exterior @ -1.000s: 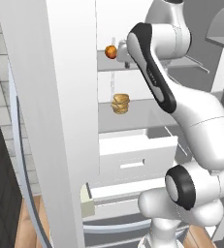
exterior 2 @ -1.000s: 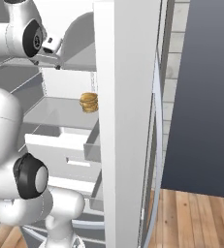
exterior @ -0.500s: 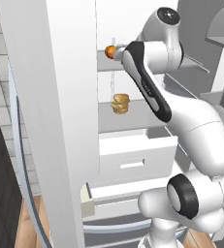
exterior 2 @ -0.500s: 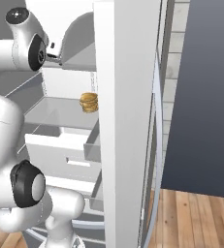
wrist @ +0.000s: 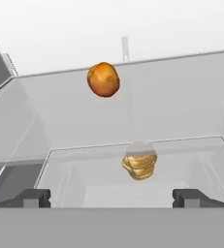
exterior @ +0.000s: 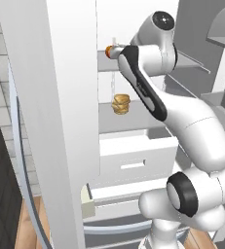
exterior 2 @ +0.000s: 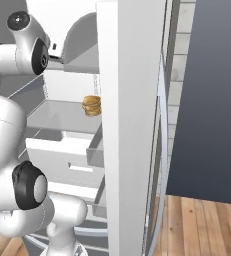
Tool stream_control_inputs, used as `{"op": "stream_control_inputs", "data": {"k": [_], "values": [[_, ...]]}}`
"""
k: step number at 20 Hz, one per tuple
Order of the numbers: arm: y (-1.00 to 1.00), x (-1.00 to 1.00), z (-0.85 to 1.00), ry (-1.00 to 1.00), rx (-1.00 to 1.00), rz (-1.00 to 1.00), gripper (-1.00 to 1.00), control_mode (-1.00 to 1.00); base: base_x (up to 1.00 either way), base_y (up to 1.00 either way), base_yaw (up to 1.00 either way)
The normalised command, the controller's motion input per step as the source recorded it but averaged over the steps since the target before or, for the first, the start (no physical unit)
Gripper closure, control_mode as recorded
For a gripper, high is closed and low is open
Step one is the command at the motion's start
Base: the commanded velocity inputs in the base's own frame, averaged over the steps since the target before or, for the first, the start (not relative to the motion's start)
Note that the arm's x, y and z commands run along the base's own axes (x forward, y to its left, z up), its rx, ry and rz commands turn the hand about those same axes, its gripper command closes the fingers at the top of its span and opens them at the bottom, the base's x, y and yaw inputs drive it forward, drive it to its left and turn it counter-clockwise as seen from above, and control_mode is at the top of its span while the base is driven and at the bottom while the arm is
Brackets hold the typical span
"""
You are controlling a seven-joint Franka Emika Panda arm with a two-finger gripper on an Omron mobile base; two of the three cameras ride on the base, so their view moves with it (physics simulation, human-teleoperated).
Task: Pick up the orange and peach from the fridge and place one fruit on each plate on the dining counter.
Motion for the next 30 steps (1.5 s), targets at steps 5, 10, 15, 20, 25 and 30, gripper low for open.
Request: {"op": "stream_control_inputs", "data": {"k": [5,10,15,20,25,30], "values": [[-0.06,0.57,-0.04,-0.06,-0.12,0.18,-1.0,-1.0,0.0,0.0,0.0],[-0.01,0.12,0.18,0.02,-0.01,0.17,-1.0,-1.0,0.0,0.0,0.0],[0.0,0.05,0.09,0.0,0.0,0.01,-1.0,-1.0,0.0,0.0,0.0],[0.0,0.39,0.0,0.09,-0.03,-0.03,-1.0,-1.0,0.0,0.0,0.0],[0.07,0.58,0.0,0.04,-0.04,-0.02,-1.0,-1.0,0.0,0.0,0.0],[0.2,0.19,0.01,0.0,-0.01,0.0,-1.0,-1.0,0.0,0.0,0.0]]}}
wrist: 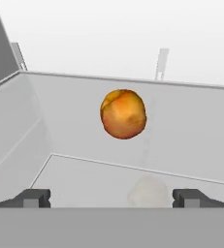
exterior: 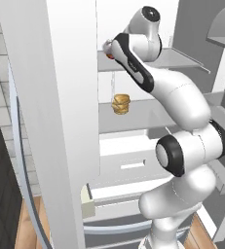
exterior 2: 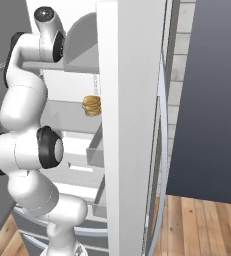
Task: Pick up the orange and peach from the fridge and place one fruit on each plate on the dining counter.
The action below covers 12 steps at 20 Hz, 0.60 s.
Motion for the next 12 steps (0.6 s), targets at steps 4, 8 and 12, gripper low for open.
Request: {"op": "stream_control_inputs", "data": {"k": [4,8,12], "values": [[0.12,0.28,-0.03,0.05,0.0,0.0,-1.0,-1.0,0.0,0.0,0.0],[0.0,0.4,-0.06,0.0,-0.03,0.0,-1.0,-1.0,0.0,0.0,0.0],[-0.01,0.27,0.0,0.0,-0.01,0.0,-1.0,-1.0,0.0,0.0,0.0]]}}
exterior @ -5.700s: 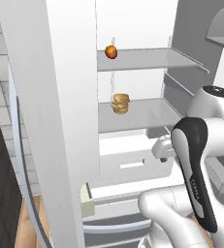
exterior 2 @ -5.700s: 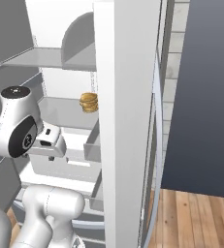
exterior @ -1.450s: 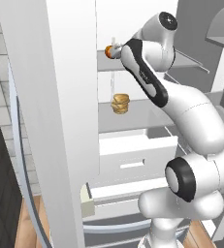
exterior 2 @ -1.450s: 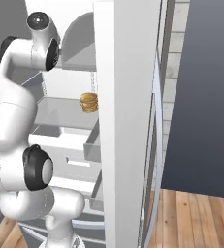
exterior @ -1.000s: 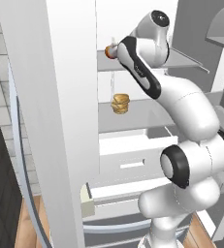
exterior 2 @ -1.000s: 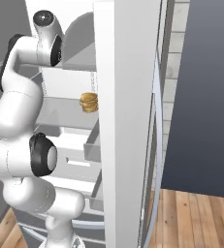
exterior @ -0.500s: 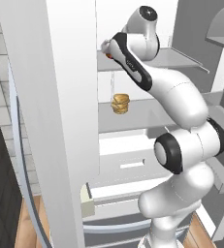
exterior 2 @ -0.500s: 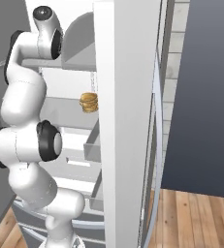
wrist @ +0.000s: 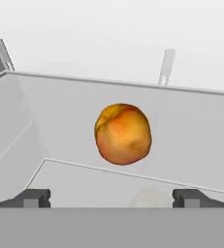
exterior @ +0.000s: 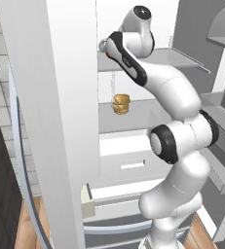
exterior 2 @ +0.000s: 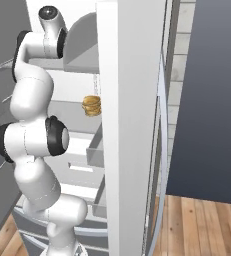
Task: Pick up the orange and peach from the fridge and place one fruit on each plate on the dining counter.
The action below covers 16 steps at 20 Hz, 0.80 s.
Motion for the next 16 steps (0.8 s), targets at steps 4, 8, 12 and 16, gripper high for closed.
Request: {"op": "stream_control_inputs", "data": {"k": [4,8,12,16], "values": [[-0.01,0.34,-0.06,0.0,0.0,-0.01,-1.0,-1.0,0.0,0.0,0.0],[0.0,0.48,-0.24,0.0,0.0,-0.03,-1.0,-1.0,0.0,0.0,0.0],[0.0,0.45,-0.05,0.0,0.0,-0.04,-1.0,-1.0,0.0,0.0,0.0],[0.0,0.36,0.0,0.0,0.0,-0.03,-1.0,-1.0,0.0,0.0,0.0]]}}
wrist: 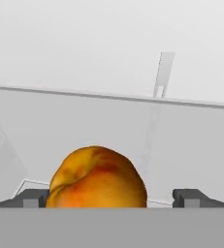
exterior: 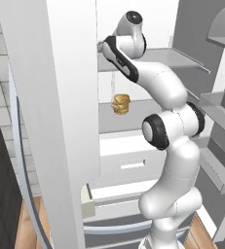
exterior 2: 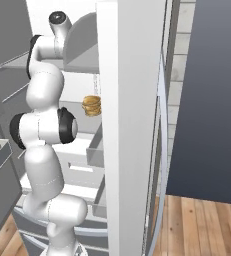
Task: Pick up the orange and peach from the fridge and place one fruit on each plate on the dining counter.
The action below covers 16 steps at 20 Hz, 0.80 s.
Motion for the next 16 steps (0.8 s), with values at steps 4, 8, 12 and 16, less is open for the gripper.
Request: {"op": "stream_control_inputs", "data": {"k": [4,8,12,16], "values": [[0.0,0.24,0.0,0.01,0.0,-0.01,-1.0,-1.0,0.0,0.0,0.0],[0.0,0.0,-0.02,0.05,0.0,0.0,-1.0,-1.0,0.0,0.0,0.0],[0.0,0.0,-0.21,0.12,0.0,0.0,-1.0,-1.0,0.0,0.0,0.0],[0.0,0.0,-0.22,0.07,0.0,0.0,-1.0,-1.0,0.0,0.0,0.0]]}}
